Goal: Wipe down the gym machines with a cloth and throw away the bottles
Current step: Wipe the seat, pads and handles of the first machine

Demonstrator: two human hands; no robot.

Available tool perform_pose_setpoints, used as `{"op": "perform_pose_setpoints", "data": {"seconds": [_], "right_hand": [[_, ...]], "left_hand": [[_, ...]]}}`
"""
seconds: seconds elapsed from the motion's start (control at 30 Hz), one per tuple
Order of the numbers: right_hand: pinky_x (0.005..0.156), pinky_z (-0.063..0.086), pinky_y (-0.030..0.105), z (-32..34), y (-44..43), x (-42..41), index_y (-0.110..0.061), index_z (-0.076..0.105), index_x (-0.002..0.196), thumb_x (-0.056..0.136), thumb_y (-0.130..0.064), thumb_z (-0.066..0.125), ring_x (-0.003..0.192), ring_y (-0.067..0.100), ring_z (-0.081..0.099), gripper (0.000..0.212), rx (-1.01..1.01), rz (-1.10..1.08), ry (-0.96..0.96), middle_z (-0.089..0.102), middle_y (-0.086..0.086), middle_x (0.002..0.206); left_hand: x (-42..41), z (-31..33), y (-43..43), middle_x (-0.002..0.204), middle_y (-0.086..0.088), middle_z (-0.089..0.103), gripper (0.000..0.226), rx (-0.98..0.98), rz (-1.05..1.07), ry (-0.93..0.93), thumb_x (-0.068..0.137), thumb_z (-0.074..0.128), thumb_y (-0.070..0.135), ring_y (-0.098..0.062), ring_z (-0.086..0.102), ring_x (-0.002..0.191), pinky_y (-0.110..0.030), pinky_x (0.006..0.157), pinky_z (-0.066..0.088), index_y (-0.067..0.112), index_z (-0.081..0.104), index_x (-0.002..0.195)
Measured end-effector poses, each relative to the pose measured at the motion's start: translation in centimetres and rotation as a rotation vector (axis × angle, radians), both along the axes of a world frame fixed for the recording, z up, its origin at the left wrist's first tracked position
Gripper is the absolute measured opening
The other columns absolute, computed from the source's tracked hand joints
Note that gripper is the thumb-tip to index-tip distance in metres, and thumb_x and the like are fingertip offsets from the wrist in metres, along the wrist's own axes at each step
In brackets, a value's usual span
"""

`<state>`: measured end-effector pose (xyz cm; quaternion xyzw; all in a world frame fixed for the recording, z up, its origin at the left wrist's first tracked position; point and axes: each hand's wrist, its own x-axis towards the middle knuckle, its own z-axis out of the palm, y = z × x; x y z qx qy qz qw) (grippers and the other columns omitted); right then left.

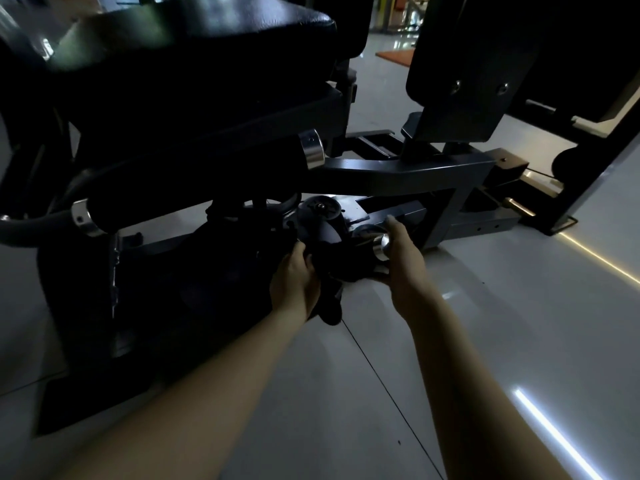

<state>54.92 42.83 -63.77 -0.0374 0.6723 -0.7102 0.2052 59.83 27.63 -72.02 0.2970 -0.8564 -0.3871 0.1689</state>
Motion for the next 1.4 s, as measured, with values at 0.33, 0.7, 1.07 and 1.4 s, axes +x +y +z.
{"op": "perform_pose_setpoints", "data": {"seconds": [0.33,0.7,1.07,1.4], "right_hand": [[0.099,0.047,0.042,-4.1,2.1,1.0,-0.009,0.066,0.125,0.095,-0.059,0.042,0.111,0.028,0.065,0.063,-0.223,0.095,-0.198,0.069,0.01,0.122],[0.082,0.053,0.032,4.2,6.8,-1.5,-0.023,0.066,0.116,0.102,-0.017,0.044,0.108,0.025,0.067,0.027,-0.012,0.078,0.165,0.072,0.003,0.107],[0.046,0.046,0.025,3.2,8.1,-1.6,-0.01,0.065,0.115,0.095,0.001,0.048,0.058,0.016,0.064,0.029,0.002,-0.045,0.26,0.071,0.005,0.081],[0.072,0.055,0.042,-3.9,-2.4,3.7,-0.015,0.069,0.09,0.092,-0.034,0.05,0.086,0.031,0.068,0.026,-0.293,-0.354,-0.118,0.072,0.011,0.09]], "left_hand": [[2.0,3.7,5.8,0.098,-0.002,0.068,0.027,0.352,-0.042,0.228,0.098,0.049,0.015,-0.025,0.069,0.083,-0.037,0.067,0.058,0.029,0.049,0.121],[-0.4,15.6,6.4,0.09,-0.013,0.071,0.019,0.446,-0.356,0.502,0.092,0.056,0.007,-0.028,0.068,0.087,-0.038,0.075,0.057,0.011,0.073,0.097],[-2.3,14.7,3.2,0.094,-0.021,0.074,0.022,0.458,-0.455,0.203,0.098,0.061,0.016,-0.025,0.071,0.078,-0.028,0.07,0.055,-0.002,0.073,0.104],[-0.5,9.2,-2.3,0.091,-0.013,0.075,0.011,0.19,-0.473,-0.097,0.091,0.073,0.009,-0.013,0.065,0.076,-0.022,0.069,0.051,0.009,0.079,0.1]]}}
